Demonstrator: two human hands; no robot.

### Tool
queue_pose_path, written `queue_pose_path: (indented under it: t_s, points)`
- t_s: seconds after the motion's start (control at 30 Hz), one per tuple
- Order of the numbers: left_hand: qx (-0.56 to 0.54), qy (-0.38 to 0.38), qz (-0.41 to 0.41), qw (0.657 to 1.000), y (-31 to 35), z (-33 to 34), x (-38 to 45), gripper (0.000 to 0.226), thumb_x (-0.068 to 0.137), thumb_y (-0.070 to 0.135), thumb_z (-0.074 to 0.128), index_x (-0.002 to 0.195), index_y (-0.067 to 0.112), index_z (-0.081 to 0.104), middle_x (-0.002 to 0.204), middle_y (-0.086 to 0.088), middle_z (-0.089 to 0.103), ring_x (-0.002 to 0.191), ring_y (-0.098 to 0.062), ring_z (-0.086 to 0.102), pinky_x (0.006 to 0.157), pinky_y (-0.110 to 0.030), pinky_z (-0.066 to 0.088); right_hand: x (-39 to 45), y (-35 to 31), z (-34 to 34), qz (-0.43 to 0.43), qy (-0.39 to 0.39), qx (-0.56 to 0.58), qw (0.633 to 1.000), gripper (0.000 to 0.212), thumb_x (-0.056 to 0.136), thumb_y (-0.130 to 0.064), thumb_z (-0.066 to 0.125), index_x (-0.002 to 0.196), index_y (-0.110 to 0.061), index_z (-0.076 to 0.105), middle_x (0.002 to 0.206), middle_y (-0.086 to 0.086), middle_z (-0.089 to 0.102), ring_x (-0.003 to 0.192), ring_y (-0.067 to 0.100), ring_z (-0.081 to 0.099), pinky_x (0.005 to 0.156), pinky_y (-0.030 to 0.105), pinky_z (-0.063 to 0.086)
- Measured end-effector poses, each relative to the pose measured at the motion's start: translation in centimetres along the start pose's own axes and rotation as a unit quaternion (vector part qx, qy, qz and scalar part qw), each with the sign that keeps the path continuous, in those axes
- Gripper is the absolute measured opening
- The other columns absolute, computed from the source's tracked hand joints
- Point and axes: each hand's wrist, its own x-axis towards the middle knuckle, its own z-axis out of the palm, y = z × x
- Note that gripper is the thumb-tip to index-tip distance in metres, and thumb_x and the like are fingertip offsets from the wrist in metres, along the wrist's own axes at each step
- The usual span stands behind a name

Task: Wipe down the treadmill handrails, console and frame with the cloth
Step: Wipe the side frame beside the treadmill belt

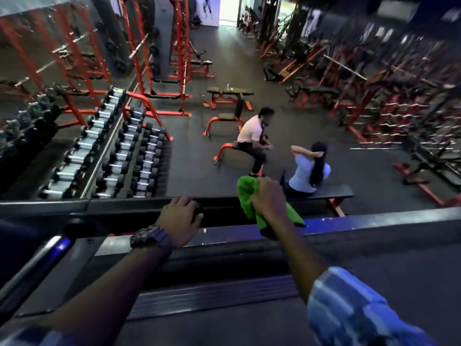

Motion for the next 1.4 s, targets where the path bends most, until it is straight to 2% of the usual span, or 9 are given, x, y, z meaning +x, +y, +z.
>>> queue_pose_path:
  t_s: [0.13, 0.27, 0.5, 0.73, 0.83, 0.97, 1.17, 1.27, 1.4]
  points:
    - [0.025, -0.023, 0.003, 0.999, 6.2, 1.8, 2.1, 0.038, 0.087, 0.038, 0.047, 0.117, 0.015, 0.057, 0.129, -0.007, 0.054, 0.115, -0.032, 0.049, 0.095, -0.042, 0.044, 0.1, -0.7, 0.7, -0.16, -0.098, -0.006, 0.982, 0.029, 0.076, -0.016, 0.055, 0.104, -0.014, 0.065, 0.103, 0.01, 0.066, 0.098, 0.035, 0.06, 0.076, 0.04, 0.05]
    - [0.043, 0.008, -0.046, 0.998, 12.3, 3.8, 3.3, 0.037, 0.082, 0.034, 0.05, 0.112, 0.013, 0.059, 0.124, -0.01, 0.056, 0.112, -0.034, 0.05, 0.089, -0.044, 0.043, -2.0, 7.2, 0.9, -0.219, -0.064, 0.07, 0.971, 0.038, 0.063, -0.017, 0.046, 0.096, -0.015, 0.064, 0.093, 0.008, 0.064, 0.086, 0.034, 0.055, 0.075, 0.043, 0.046]
    - [0.035, 0.007, -0.135, 0.99, 19.8, 6.2, 5.7, 0.041, 0.084, 0.037, 0.049, 0.116, 0.013, 0.057, 0.128, -0.01, 0.051, 0.113, -0.036, 0.046, 0.094, -0.043, 0.043, 4.8, 10.5, 0.5, -0.001, -0.133, 0.311, 0.941, 0.036, 0.075, -0.002, 0.052, 0.106, -0.014, 0.064, 0.101, 0.008, 0.07, 0.091, 0.023, 0.064, 0.076, 0.031, 0.049]
    - [0.051, 0.075, -0.183, 0.979, 23.1, 8.0, 7.2, 0.044, 0.079, 0.043, 0.033, 0.09, 0.012, 0.063, 0.1, -0.013, 0.062, 0.089, -0.036, 0.057, 0.076, -0.042, 0.049, 1.5, 13.0, 3.2, 0.266, -0.27, 0.535, 0.756, 0.024, 0.094, -0.006, 0.046, 0.081, -0.015, 0.064, 0.088, 0.009, 0.066, 0.068, 0.018, 0.055, 0.048, 0.02, 0.04]
    - [0.046, 0.076, -0.184, 0.979, 23.3, 7.5, 8.5, 0.036, 0.085, 0.039, 0.04, 0.097, 0.013, 0.061, 0.108, -0.011, 0.059, 0.099, -0.035, 0.054, 0.081, -0.043, 0.045, 2.5, 13.8, 1.8, 0.244, -0.253, 0.517, 0.781, 0.014, 0.088, -0.008, 0.054, 0.091, -0.004, 0.068, 0.081, 0.009, 0.061, 0.078, 0.022, 0.057, 0.038, 0.022, 0.033]
    - [0.05, 0.074, -0.222, 0.971, 23.6, 7.4, 10.0, 0.031, 0.088, 0.038, 0.045, 0.107, 0.017, 0.057, 0.116, -0.005, 0.056, 0.111, -0.03, 0.048, 0.089, -0.041, 0.04, 6.6, 13.4, 1.3, 0.2, -0.229, 0.577, 0.758, 0.015, 0.081, 0.001, 0.057, 0.071, -0.009, 0.061, 0.049, -0.005, 0.056, 0.042, 0.004, 0.048, 0.038, 0.017, 0.036]
    - [0.043, 0.105, -0.256, 0.96, 23.4, 8.3, 10.7, 0.026, 0.088, 0.038, 0.043, 0.101, 0.023, 0.06, 0.114, -0.001, 0.056, 0.112, -0.026, 0.047, 0.09, -0.039, 0.039, 7.9, 15.1, 14.6, 0.198, -0.413, 0.52, 0.721, 0.044, 0.09, -0.048, 0.048, 0.116, -0.016, 0.062, 0.12, 0.008, 0.065, 0.109, 0.022, 0.063, 0.098, 0.04, 0.051]
    - [0.047, 0.12, -0.29, 0.948, 23.5, 8.6, 11.4, 0.024, 0.084, 0.04, 0.048, 0.096, 0.022, 0.06, 0.11, -0.002, 0.057, 0.108, -0.027, 0.049, 0.088, -0.039, 0.04, 6.0, 14.7, 9.5, 0.129, -0.441, 0.485, 0.744, 0.047, 0.077, -0.038, 0.066, 0.1, 0.001, 0.07, 0.101, 0.023, 0.069, 0.094, 0.032, 0.069, 0.076, 0.037, 0.059]
    - [0.081, 0.167, -0.365, 0.912, 24.1, 9.5, 12.3, 0.021, 0.076, 0.038, 0.055, 0.085, 0.019, 0.061, 0.096, -0.004, 0.061, 0.095, -0.031, 0.055, 0.078, -0.04, 0.044, 9.4, 14.6, 5.7, 0.086, -0.462, 0.446, 0.762, 0.015, 0.094, -0.024, 0.055, 0.08, -0.024, 0.06, 0.084, 0.001, 0.063, 0.088, 0.019, 0.062, 0.066, 0.021, 0.048]
